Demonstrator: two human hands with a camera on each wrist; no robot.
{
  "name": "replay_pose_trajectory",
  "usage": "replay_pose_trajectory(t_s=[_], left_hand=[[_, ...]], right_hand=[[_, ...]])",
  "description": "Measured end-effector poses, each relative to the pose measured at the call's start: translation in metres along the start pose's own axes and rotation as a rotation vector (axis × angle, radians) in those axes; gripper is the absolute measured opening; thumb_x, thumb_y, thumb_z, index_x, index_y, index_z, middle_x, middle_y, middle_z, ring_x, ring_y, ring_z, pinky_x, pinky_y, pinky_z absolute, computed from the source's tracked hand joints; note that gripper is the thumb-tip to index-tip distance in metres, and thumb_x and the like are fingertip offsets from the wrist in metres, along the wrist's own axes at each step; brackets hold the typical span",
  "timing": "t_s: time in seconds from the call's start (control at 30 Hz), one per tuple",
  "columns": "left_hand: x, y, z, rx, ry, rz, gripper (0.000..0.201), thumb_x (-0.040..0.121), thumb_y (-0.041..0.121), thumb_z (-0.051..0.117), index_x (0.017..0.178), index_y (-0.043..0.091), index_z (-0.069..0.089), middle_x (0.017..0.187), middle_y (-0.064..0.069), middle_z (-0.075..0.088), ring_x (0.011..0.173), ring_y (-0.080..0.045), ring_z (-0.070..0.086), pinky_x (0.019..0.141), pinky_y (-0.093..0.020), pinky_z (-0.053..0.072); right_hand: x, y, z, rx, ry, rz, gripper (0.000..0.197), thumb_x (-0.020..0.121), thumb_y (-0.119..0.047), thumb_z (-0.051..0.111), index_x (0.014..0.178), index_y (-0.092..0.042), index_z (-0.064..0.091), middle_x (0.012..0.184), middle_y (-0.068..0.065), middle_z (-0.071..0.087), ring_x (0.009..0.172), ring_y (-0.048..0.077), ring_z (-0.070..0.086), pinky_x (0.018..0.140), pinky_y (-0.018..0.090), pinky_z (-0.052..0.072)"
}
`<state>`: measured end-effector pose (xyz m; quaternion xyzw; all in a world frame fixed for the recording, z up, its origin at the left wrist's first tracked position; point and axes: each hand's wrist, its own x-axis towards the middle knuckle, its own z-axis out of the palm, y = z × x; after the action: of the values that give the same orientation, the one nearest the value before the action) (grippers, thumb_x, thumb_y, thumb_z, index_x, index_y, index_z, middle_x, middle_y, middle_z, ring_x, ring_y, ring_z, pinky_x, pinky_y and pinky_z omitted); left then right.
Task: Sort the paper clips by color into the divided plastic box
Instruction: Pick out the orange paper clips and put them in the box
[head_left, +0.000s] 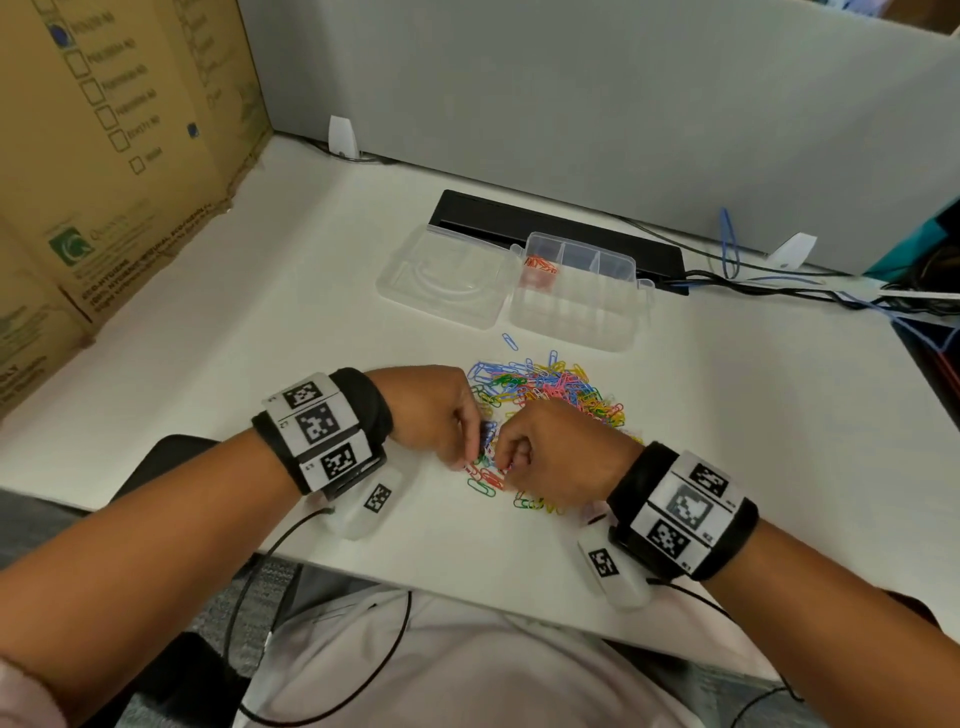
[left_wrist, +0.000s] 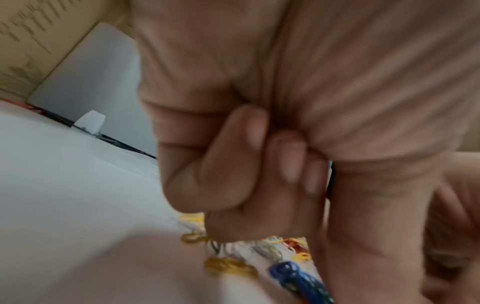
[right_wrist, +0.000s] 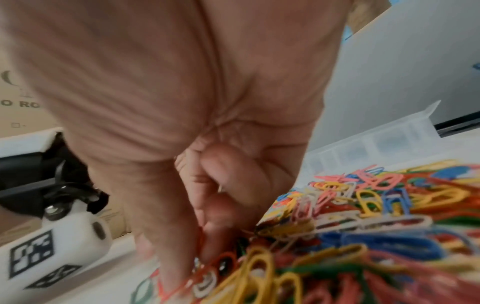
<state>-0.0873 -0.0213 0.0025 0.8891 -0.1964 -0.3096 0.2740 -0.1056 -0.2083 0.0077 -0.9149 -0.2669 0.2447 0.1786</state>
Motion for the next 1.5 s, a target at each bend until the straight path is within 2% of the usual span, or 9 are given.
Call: replay_pose_trajectory(t_s=[0.23, 0.43, 0.57, 0.77, 0.9, 1.03, 1.13, 1.23, 1.5], left_hand=[[0.002, 0.002, 0.001, 0.023, 0.066, 0.007, 0.01, 0.076, 0.014, 0.079, 0.081, 0.023, 0.078, 0.069, 0.011, 0.068, 0.061, 0.002, 0.054, 0.068, -0.017, 0.045], [0.004, 0.009, 0.01, 0.171, 0.052, 0.03, 0.013, 0.074, 0.014, 0.079, 0.086, 0.021, 0.078, 0.066, 0.014, 0.061, 0.061, 0.001, 0.053, 0.062, -0.011, 0.039], [0.003, 0.006, 0.009, 0.148, 0.021, -0.004, 0.008, 0.075, 0.018, 0.08, 0.079, 0.022, 0.074, 0.072, 0.01, 0.066, 0.068, -0.005, 0.058, 0.07, -0.019, 0.047], [-0.006, -0.002, -0.012, -0.248, 0.065, 0.002, 0.008, 0.088, 0.017, 0.069, 0.081, 0.019, 0.07, 0.057, 0.011, 0.054, 0.05, -0.005, 0.04, 0.051, -0.017, 0.035], [-0.001, 0.007, -0.019, -0.862, 0.037, -0.143, 0.022, 0.093, 0.011, 0.049, 0.072, 0.017, 0.05, 0.053, 0.004, 0.032, 0.044, -0.009, 0.02, 0.04, -0.017, 0.012], [0.009, 0.014, -0.014, -1.249, -0.134, -0.174, 0.023, 0.079, 0.019, 0.038, 0.059, 0.019, 0.048, 0.055, 0.003, 0.029, 0.043, -0.008, 0.024, 0.037, -0.015, 0.012], [0.015, 0.016, 0.002, -1.453, -0.217, -0.122, 0.026, 0.089, 0.017, 0.029, 0.07, 0.019, 0.047, 0.056, 0.001, 0.032, 0.045, -0.007, 0.029, 0.036, -0.013, 0.014], [0.016, 0.018, 0.004, -1.549, -0.196, -0.131, 0.011, 0.08, 0.016, 0.037, 0.071, 0.019, 0.043, 0.054, 0.002, 0.032, 0.042, -0.006, 0.029, 0.035, -0.013, 0.012], [0.016, 0.001, -0.003, -1.691, -0.06, -0.21, 0.017, 0.074, 0.018, 0.039, 0.057, 0.017, 0.038, 0.05, 0.005, 0.025, 0.033, -0.008, 0.024, 0.031, -0.017, 0.011]], right_hand=[[0.0, -0.003, -0.002, 0.008, 0.029, -0.023, 0.008, 0.077, -0.013, 0.074, 0.084, -0.017, 0.076, 0.066, -0.009, 0.064, 0.063, 0.007, 0.058, 0.067, 0.024, 0.05], [0.005, -0.005, 0.014, -0.069, 0.073, 0.009, 0.007, 0.08, -0.015, 0.069, 0.079, -0.016, 0.076, 0.071, -0.005, 0.067, 0.07, 0.017, 0.064, 0.067, 0.029, 0.053], [0.005, -0.005, 0.016, -0.1, 0.047, 0.015, 0.011, 0.082, -0.014, 0.065, 0.074, -0.017, 0.072, 0.074, -0.003, 0.069, 0.072, 0.018, 0.064, 0.066, 0.03, 0.054], [0.006, 0.007, -0.005, 0.134, 0.172, 0.034, 0.014, 0.082, -0.014, 0.072, 0.069, -0.02, 0.07, 0.066, -0.009, 0.065, 0.062, 0.009, 0.06, 0.067, 0.03, 0.055], [0.004, 0.004, -0.029, 0.389, 0.312, 0.033, 0.011, 0.081, -0.011, 0.077, 0.075, -0.018, 0.072, 0.068, 0.001, 0.068, 0.059, 0.009, 0.059, 0.066, 0.033, 0.055], [0.011, -0.016, -0.043, 0.489, 0.4, -0.044, 0.006, 0.081, -0.007, 0.077, 0.079, -0.012, 0.073, 0.079, 0.012, 0.072, 0.066, 0.013, 0.061, 0.071, 0.038, 0.057], [0.015, -0.023, -0.043, 0.474, 0.416, -0.064, 0.01, 0.079, -0.019, 0.082, 0.082, -0.015, 0.074, 0.075, 0.003, 0.07, 0.062, 0.005, 0.061, 0.066, 0.028, 0.056], [0.007, -0.016, -0.038, 0.414, 0.512, -0.076, 0.01, 0.082, -0.027, 0.079, 0.08, -0.02, 0.073, 0.067, 0.0, 0.064, 0.055, 0.001, 0.051, 0.056, 0.02, 0.046], [-0.012, 0.008, -0.008, 0.012, 0.145, -0.048, 0.01, 0.081, -0.017, 0.068, 0.075, -0.022, 0.075, 0.052, -0.021, 0.055, 0.053, 0.001, 0.051, 0.059, 0.02, 0.042]])
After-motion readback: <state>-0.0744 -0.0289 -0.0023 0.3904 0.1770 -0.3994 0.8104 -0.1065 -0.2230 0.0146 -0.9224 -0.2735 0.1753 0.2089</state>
